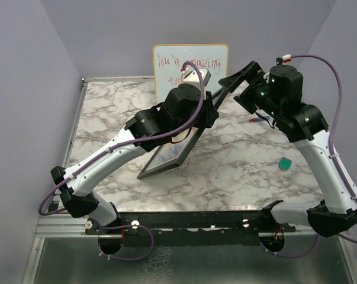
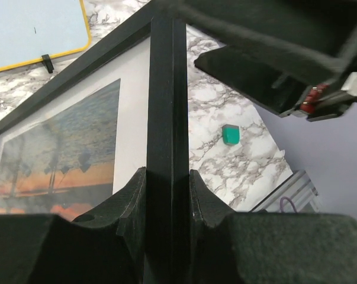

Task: Take the photo out of the frame
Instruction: Turn over the photo frame at the center of the board.

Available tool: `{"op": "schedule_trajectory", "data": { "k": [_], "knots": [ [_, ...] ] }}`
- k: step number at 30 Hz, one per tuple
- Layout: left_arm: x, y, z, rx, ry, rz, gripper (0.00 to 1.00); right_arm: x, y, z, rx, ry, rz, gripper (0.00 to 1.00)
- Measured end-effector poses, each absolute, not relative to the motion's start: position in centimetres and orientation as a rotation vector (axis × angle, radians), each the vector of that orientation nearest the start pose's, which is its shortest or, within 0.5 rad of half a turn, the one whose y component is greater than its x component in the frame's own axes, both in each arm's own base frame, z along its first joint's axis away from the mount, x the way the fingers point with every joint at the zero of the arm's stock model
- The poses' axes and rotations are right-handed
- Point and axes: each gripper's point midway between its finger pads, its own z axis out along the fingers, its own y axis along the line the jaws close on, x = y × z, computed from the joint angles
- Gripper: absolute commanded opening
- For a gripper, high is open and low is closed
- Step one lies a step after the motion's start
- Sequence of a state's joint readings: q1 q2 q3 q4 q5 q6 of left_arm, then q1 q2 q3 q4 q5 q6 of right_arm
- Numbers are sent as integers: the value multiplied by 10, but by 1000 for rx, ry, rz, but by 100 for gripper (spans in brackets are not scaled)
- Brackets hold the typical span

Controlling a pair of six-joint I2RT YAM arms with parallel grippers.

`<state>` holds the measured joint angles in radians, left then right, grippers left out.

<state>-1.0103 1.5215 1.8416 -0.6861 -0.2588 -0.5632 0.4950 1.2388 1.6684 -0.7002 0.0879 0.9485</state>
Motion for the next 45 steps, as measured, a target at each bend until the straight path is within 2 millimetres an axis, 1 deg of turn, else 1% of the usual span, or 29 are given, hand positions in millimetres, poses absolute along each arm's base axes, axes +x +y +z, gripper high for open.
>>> {"op": "schedule_trajectory", "data": {
  "k": [2,4,6,8,10,11,12,13,14,16,17,18,19,20,21,23,25,30,32,35,36,37,38,39,42,43,44,45],
  "knots": [
    [254,-362,383,277,1999,-782,0,322,192,407,530,1947,886,92],
    [254,-363,375,285,2014,-771,0,321,194,390,550,1994,885,89],
    [253,-363,366,301,2036,-756,0,320,196,379,559,2022,906,84],
    [251,-366,355,325,2064,-741,0,318,201,368,557,2047,941,76],
    [247,-371,341,356,2095,-729,0,318,205,357,563,2072,974,74],
    [245,-374,333,373,2113,-723,0,319,207,349,565,2085,988,62],
    [242,-375,325,385,2128,-716,0,321,207,340,576,2100,997,54],
    [240,-376,316,398,2143,-708,0,323,205,328,587,2117,1000,52],
    [237,-377,305,410,2163,-697,0,323,202,314,609,2139,999,49],
    [234,-376,285,421,2204,-682,0,324,195,280,665,2180,996,38],
    [231,-375,268,429,2234,-669,0,323,192,263,690,2202,993,31],
    [228,-375,258,433,2257,-664,0,321,189,245,710,2223,988,23],
    [222,-375,240,450,2292,-664,0,317,187,231,726,2233,994,13],
    [217,-376,227,457,2318,-669,0,312,187,217,728,2240,1006,6],
    [210,-375,207,473,2355,-663,0,305,185,201,742,2243,1017,4],
    [198,-373,180,490,2405,-667,0,292,185,177,756,2242,1062,0],
    [188,-374,161,494,2430,-685,0,281,186,154,767,2229,1125,0],
    [169,-372,113,485,2479,-717,0,266,188,105,779,2203,1224,1],
    [164,-374,97,473,2490,-731,0,262,186,90,783,2203,1232,1],
    [159,-382,81,464,2498,-740,0,259,180,73,798,2205,1222,1],
    [158,-385,77,460,2497,-741,0,259,178,68,801,2209,1212,4],
    [158,-389,70,449,2495,-738,0,258,175,63,804,2215,1201,10],
    [157,-390,68,446,2494,-738,2,257,173,57,809,2229,1185,19],
    [156,-392,62,436,2496,-732,12,257,171,51,811,2248,1166,28],
    [152,-393,47,411,2516,-725,49,253,168,35,806,2333,1101,56],
    [148,-390,40,401,2532,-721,59,251,166,30,802,2364,1069,67],
    [144,-387,35,393,2548,-715,68,249,165,27,799,2391,1050,73],
    [142,-385,34,364,2546,-723,70,253,165,32,781,2389,1040,76]
  ]
}}
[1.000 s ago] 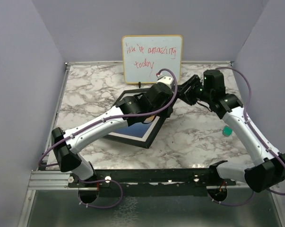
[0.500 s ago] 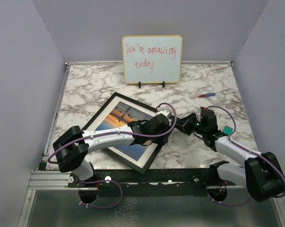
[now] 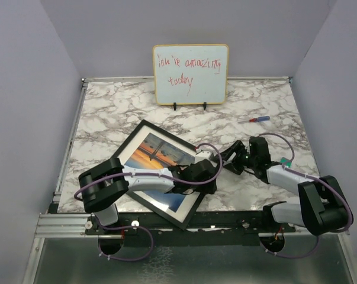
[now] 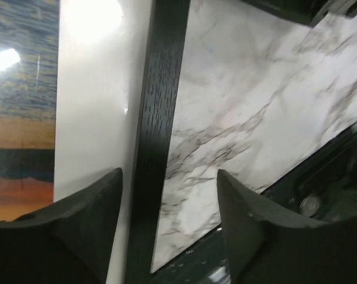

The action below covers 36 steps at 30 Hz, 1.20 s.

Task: Take the photo out of the frame
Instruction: Turn over the photo frame at the center of the board, then adjust the photo frame at the center of the board.

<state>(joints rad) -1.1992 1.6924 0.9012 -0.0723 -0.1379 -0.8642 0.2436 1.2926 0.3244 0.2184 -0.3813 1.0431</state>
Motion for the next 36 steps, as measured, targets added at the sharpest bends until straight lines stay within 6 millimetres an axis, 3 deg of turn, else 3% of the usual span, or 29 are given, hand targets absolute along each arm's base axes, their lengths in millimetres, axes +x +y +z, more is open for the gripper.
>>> {"op": "schedule_trajectory", "data": {
  "k": [3,6,10,14,17,22,26,32,36],
  "knots": [
    [142,-388,52,308,2513,-784,83,265,153,40,732,2384,912,79],
    [142,-384,65,278,2498,-799,88,266,139,43,702,2408,781,80],
    [143,-367,92,214,2443,-827,99,275,135,60,562,2405,722,81],
    [147,-328,128,50,2345,-855,99,307,152,79,341,2433,755,85],
    [150,-288,137,-142,2296,-855,99,333,173,84,153,2476,777,87],
    [141,-220,101,-430,2328,-758,99,359,224,78,-206,2543,752,89],
    [131,-189,78,-572,2362,-674,99,362,253,64,-402,2584,735,91],
    [123,-161,60,-741,2379,-577,99,358,282,40,-638,2629,675,92],
    [123,-155,52,-793,2377,-539,99,350,293,35,-729,2624,642,90]
  ]
}}
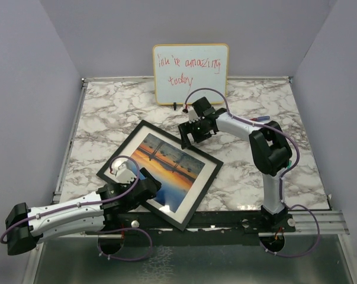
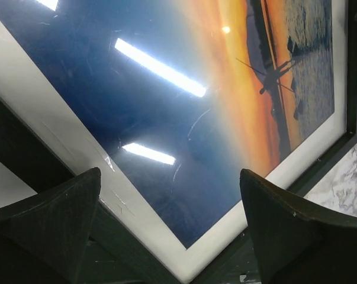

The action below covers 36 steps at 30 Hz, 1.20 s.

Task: Take the photo out of the frame
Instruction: Adjust the photo frame at the center of the board.

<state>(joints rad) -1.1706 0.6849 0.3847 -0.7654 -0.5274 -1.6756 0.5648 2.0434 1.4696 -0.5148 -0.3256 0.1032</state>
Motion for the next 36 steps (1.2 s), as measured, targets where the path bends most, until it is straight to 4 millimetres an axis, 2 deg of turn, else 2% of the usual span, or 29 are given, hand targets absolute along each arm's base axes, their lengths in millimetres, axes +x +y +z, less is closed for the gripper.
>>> {"op": "schedule_trajectory", "data": {
  "k": [2,6,9,11,13,15,18,22,24,26,30,33,34,36],
  "knots": [
    [123,-154,49,-807,2376,-522,99,349,294,33,-746,2621,621,86],
    [124,-155,41,-808,2370,-526,99,354,289,30,-729,2622,570,70],
    [128,-164,44,-801,2351,-586,99,355,285,27,-703,2615,544,65],
    [129,-168,44,-789,2348,-601,99,354,284,27,-692,2600,549,65],
    [130,-169,45,-767,2352,-595,99,350,283,27,-683,2588,567,75],
    [129,-168,46,-748,2359,-578,99,345,284,29,-684,2580,599,79],
    [129,-165,55,-723,2370,-540,99,338,285,31,-698,2577,609,80],
    [132,-165,77,-725,2356,-531,99,336,289,31,-732,2575,599,77],
    [132,-162,85,-733,2349,-517,99,338,290,30,-741,2580,571,71],
    [131,-156,88,-751,2348,-501,99,341,292,28,-750,2581,519,62],
    [124,-140,83,-780,2359,-453,99,345,288,24,-727,2574,420,48],
    [121,-132,79,-792,2366,-423,99,345,284,22,-676,2568,367,30],
    [121,-131,78,-793,2369,-413,99,344,280,22,-647,2571,343,28],
    [120,-129,77,-793,2371,-400,99,341,273,21,-610,2572,308,19]
  ]
}}
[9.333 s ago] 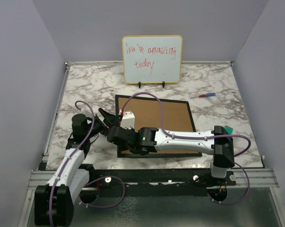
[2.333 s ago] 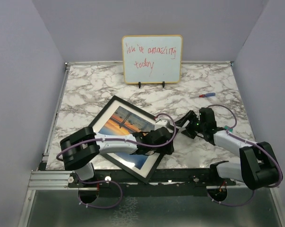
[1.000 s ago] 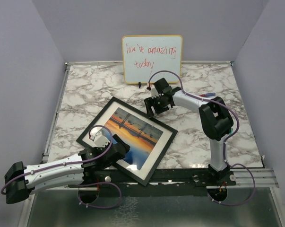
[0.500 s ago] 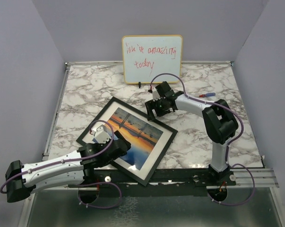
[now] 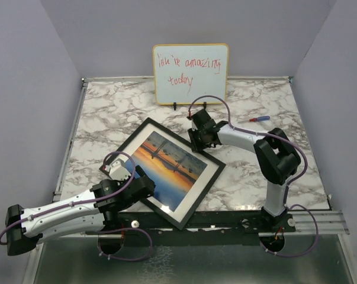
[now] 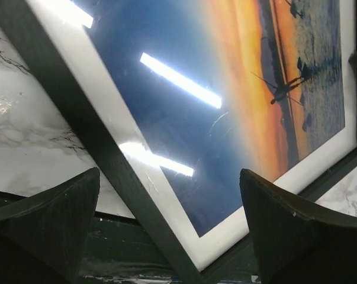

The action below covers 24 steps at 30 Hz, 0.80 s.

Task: Take the photo out of the frame
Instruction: Adjust the photo frame at the center of the board.

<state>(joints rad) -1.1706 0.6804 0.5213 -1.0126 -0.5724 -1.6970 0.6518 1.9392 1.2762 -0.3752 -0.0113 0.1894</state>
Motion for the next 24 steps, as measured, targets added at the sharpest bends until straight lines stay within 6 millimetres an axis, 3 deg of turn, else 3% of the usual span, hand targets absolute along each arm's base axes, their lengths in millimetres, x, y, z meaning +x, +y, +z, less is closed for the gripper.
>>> {"op": "schedule_trajectory", "data": {
  "k": [4,16,24],
  "knots": [
    [120,-126,77,-782,2374,-368,99,328,250,20,-507,2586,233,8],
    [127,-123,87,-741,2337,-350,99,270,178,19,-71,2644,70,9],
    [141,-149,101,-569,2350,-314,99,226,140,18,302,2674,1,9]
  ]
}}
